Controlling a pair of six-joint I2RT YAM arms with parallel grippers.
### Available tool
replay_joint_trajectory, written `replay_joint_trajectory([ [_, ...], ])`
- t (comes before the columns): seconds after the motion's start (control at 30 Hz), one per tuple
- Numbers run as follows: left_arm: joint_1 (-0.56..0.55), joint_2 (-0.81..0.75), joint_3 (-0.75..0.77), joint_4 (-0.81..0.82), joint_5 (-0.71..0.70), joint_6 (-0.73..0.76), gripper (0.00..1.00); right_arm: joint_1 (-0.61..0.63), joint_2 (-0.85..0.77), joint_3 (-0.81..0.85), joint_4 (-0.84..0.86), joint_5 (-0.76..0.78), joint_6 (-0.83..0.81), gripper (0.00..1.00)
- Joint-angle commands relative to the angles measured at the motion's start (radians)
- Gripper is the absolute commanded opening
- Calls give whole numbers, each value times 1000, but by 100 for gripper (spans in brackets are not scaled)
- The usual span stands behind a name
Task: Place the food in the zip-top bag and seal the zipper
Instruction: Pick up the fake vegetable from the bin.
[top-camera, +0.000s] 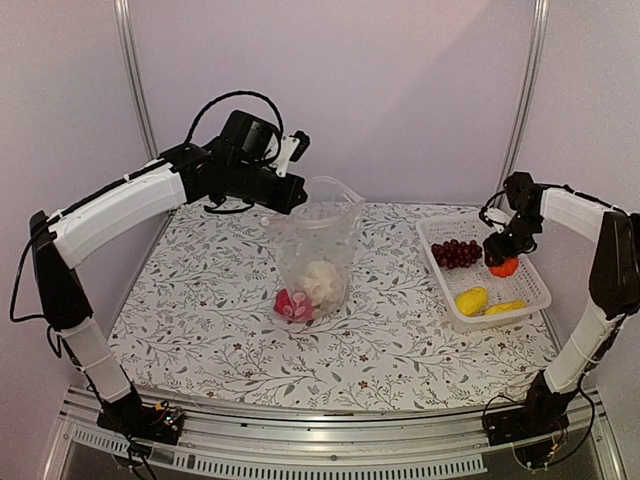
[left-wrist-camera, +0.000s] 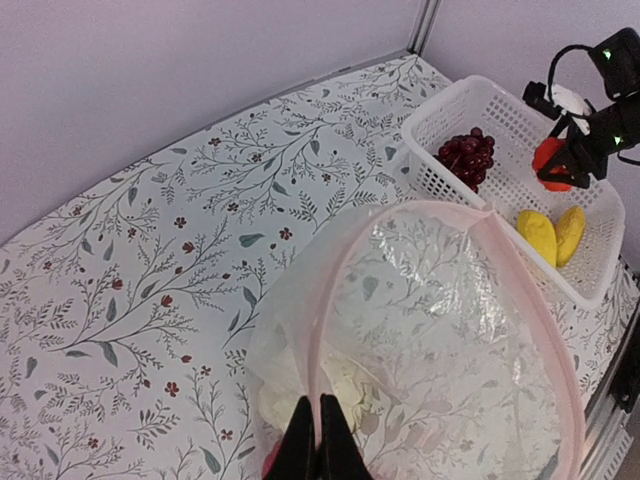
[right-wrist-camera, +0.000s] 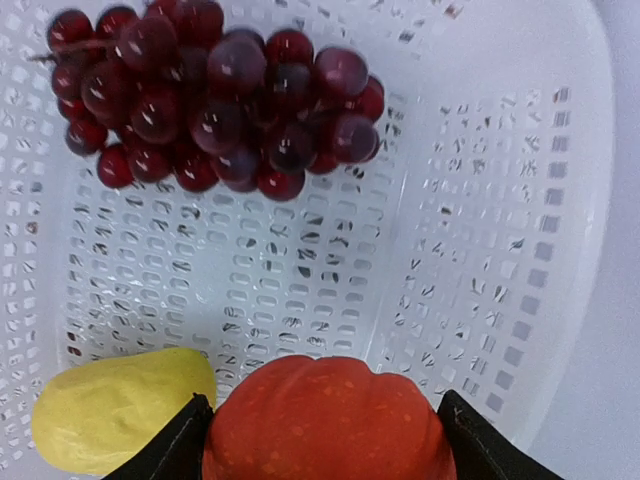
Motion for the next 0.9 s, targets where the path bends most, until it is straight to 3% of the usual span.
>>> replay_joint_trajectory([
  [0.0,10,-17,-9,32,-11,-13,1,20,-102,130,-46,-186,6,56],
  [0.1,9,-20,-17,46,-10,-26,1,100,-137,190,-49,-326,-28,56],
  [0.23,10,-21,-25,65,2,-44,1,274,-201,243,-5,-340,-71,56],
  [0.57,9,-41,-33,79,8,-78,1,489,-139,574,34,-713,-21,56],
  [0.87,10,-63,-61,107,8,-112,1,596,-68,551,304,-840,95,58],
])
